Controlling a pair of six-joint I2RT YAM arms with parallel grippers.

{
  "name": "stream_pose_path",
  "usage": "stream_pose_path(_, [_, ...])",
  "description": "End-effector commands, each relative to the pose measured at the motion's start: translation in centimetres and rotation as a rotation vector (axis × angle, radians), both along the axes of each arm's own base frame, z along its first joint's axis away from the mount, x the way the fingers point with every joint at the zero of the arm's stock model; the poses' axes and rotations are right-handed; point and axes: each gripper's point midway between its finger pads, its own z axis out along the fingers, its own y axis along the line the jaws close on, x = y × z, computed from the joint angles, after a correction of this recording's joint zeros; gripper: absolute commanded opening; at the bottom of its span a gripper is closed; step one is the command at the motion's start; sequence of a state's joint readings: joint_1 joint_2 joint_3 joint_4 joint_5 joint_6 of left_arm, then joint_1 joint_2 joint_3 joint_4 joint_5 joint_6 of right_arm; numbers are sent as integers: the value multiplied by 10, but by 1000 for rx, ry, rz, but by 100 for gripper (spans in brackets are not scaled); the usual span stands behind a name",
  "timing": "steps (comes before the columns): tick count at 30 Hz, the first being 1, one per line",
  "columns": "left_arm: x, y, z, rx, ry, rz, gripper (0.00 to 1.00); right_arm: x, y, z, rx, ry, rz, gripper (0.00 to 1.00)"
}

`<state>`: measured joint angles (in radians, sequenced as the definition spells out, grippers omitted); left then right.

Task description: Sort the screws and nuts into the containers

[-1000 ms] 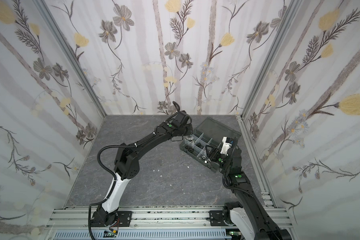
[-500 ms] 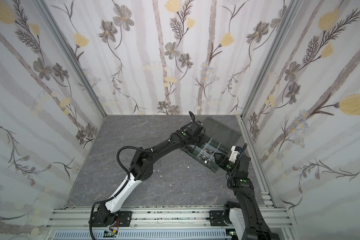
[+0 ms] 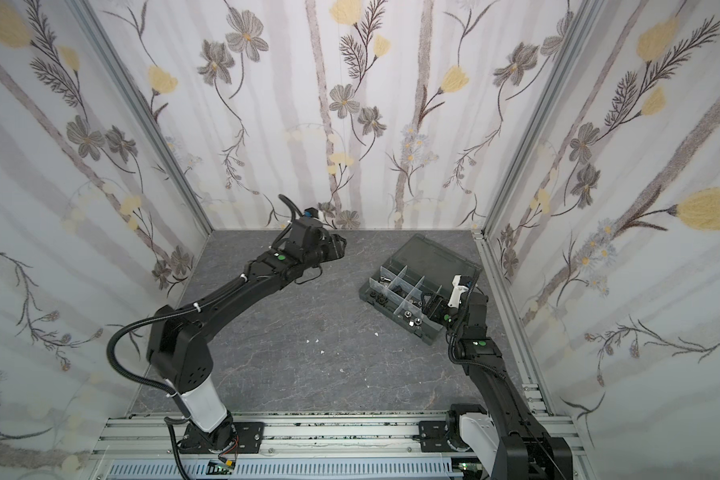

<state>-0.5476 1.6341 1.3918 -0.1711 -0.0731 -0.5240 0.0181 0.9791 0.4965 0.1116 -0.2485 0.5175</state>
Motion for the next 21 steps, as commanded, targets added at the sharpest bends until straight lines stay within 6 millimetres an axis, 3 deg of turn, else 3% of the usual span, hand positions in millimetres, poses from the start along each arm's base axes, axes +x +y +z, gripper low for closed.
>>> stream_pose_path(1, [2, 78, 11, 94, -135, 190, 78, 13, -33, 15, -166, -104, -140, 86])
stream_pose_path(2, [-2, 110, 2, 128, -131, 255, 81, 13, -40, 19, -205, -146, -170, 98])
stream_pose_path(5, [-18, 186, -14, 162, -185, 392, 86, 8, -55, 22, -316, -275, -233, 100])
stream_pose_path(9, [-52, 252, -34, 258, -370, 541, 100, -1, -68, 12, -433, -376, -288, 100])
stream_pose_path(12, [-66, 272, -60, 351, -429, 591, 100, -8, -74, -1, -505, -398, -309, 100])
stream_pose_path(15, [-59, 280, -99, 372, -357, 568, 100, -15, -78, -8, -523, -435, -336, 100])
stream_pose_path(17, [-55, 282, -116, 363, -338, 546, 100, -18, -77, -1, -511, -485, -343, 99])
stream_pose_path(21, [-42, 279, -124, 377, -356, 509, 100, -22, -76, 4, -506, -555, -357, 100])
